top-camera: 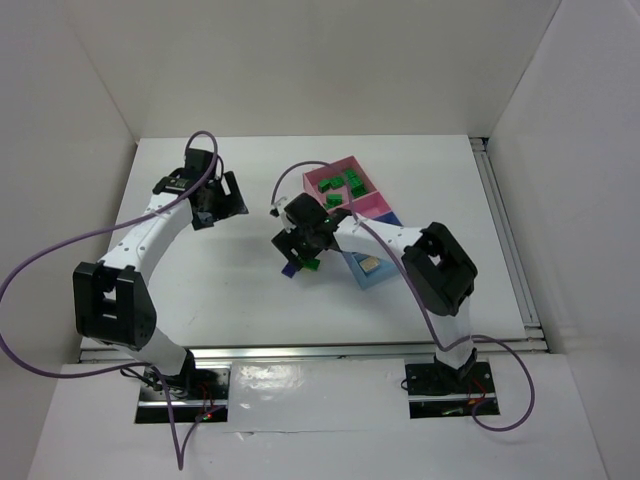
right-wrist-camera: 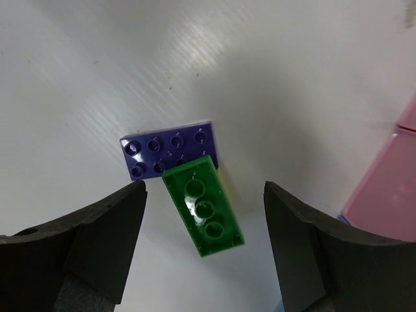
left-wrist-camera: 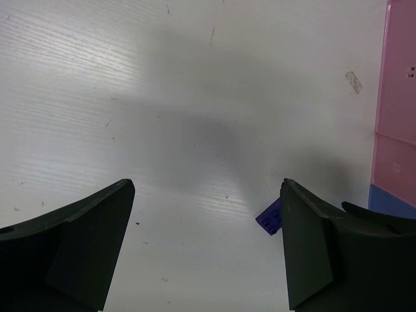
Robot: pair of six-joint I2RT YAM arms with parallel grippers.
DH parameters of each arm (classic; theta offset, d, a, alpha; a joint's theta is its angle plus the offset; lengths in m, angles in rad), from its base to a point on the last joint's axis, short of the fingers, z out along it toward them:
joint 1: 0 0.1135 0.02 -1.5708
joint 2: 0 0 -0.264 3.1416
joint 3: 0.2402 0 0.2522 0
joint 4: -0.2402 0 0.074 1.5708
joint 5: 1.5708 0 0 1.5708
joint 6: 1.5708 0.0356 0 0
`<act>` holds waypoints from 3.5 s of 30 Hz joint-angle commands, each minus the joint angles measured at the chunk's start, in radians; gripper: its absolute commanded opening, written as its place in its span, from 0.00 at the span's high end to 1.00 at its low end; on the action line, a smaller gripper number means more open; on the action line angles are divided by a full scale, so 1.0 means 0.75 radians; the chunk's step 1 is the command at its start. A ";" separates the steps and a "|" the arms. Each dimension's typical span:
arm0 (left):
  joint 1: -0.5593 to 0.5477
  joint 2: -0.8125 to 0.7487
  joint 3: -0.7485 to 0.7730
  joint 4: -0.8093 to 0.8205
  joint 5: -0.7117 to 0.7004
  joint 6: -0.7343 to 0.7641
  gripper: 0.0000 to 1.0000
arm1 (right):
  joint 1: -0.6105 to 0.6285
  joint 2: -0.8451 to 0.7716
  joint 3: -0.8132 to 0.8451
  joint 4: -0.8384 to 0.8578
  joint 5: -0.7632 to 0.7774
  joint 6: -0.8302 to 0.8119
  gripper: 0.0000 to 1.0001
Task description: Sort the legos into containers by color
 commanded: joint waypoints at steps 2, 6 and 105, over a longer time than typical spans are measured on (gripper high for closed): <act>-0.004 0.003 0.051 0.009 -0.026 0.022 0.05 | 0.006 0.033 0.050 -0.070 -0.094 -0.053 0.22; -0.004 0.003 0.051 0.009 -0.026 0.022 0.05 | 0.006 0.033 -0.003 -0.041 -0.094 -0.053 0.29; -0.006 0.171 -0.252 0.961 1.713 -0.022 1.00 | -0.678 -0.209 0.066 0.310 -0.581 0.640 0.69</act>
